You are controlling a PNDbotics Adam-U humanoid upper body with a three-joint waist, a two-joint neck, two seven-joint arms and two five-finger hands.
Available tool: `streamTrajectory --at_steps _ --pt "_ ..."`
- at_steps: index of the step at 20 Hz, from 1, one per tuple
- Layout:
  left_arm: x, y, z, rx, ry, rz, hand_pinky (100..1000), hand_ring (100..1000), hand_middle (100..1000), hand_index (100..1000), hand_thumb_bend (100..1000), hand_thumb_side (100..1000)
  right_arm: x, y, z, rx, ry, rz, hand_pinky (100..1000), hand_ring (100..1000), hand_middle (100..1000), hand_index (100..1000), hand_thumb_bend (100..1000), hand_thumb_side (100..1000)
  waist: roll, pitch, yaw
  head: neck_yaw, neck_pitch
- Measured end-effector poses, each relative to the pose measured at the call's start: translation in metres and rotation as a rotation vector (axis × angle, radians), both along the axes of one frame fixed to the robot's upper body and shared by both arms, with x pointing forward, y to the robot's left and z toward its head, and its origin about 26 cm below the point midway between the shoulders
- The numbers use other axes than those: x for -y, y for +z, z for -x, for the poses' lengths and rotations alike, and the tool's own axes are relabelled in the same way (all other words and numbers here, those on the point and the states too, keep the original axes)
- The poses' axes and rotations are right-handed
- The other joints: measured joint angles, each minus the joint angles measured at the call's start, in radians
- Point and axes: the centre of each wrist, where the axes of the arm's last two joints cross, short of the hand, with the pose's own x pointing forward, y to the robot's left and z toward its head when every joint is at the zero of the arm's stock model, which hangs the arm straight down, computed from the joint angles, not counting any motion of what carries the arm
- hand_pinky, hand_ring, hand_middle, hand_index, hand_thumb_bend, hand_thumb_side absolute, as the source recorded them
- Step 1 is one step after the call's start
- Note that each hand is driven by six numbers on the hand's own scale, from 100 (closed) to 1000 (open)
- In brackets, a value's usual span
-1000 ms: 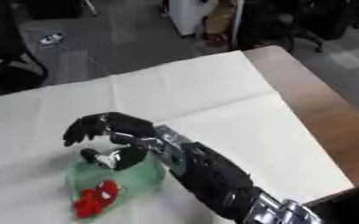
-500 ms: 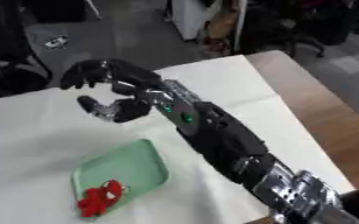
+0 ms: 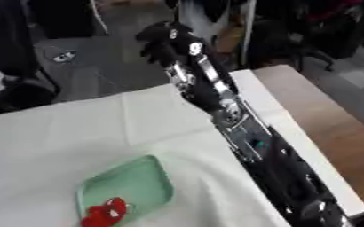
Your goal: Pick up objects on the table and place them in the box.
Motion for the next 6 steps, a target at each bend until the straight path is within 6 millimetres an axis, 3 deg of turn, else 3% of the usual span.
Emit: streamTrajectory --at_steps 3,6 --pt "-0.003 -0.004 0.001 -0.010 0.017 0.001 331 494 657 806 304 795 0.003 0.011 0.012 0.028 0.071 -0.085 466 570 612 709 100 773 0.000 -0.013 -0.013 0.006 0.009" --pt "-0.005 -0.005 0.002 -0.016 0.027 -0.007 332 495 657 806 303 794 0.006 0.016 0.016 0.077 0.124 -0.125 392 508 542 636 100 726 0.000 -0.019 -0.019 0.005 0.035"
